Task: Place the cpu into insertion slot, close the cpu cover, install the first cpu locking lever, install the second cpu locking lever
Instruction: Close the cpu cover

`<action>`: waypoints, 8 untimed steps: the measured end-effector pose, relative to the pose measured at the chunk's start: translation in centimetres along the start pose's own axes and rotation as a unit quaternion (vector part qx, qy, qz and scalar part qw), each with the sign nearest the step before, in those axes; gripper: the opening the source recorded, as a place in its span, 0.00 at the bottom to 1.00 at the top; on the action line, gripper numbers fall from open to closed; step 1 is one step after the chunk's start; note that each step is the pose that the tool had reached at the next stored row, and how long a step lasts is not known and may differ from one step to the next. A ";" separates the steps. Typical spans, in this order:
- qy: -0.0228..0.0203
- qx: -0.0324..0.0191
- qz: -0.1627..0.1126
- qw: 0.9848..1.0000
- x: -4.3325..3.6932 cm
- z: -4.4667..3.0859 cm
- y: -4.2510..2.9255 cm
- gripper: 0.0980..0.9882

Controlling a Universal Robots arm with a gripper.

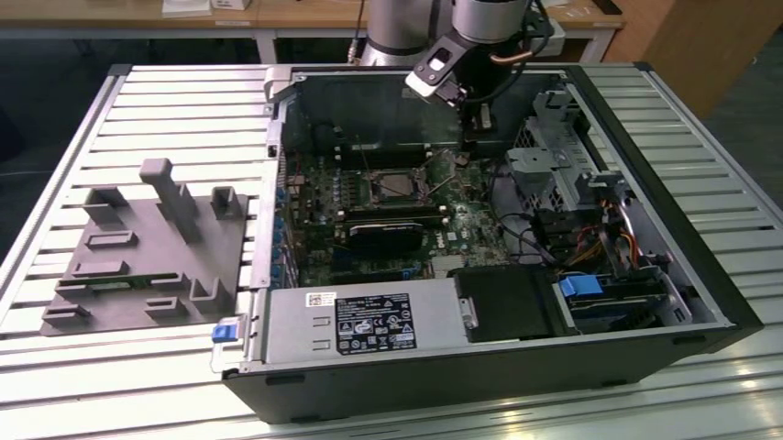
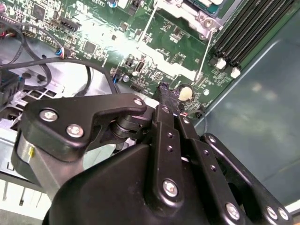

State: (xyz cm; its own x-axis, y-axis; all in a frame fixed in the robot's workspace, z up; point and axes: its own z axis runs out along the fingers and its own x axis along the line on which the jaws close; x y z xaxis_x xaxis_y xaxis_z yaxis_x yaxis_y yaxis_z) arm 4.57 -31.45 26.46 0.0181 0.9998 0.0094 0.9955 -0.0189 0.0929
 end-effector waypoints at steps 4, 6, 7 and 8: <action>0.000 0.000 0.000 1.000 -0.01 0.55 0.01 0.00; 0.000 0.001 0.000 1.000 -0.01 0.86 0.02 0.00; 0.000 0.001 0.000 1.000 -0.01 1.00 0.02 0.00; 0.000 0.001 0.000 1.000 -0.01 1.16 0.02 0.00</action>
State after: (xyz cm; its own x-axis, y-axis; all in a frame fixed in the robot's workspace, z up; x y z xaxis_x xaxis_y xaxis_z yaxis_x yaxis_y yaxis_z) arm 4.70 -31.45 25.31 0.0181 0.9998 0.0093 0.9957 -0.0189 0.0907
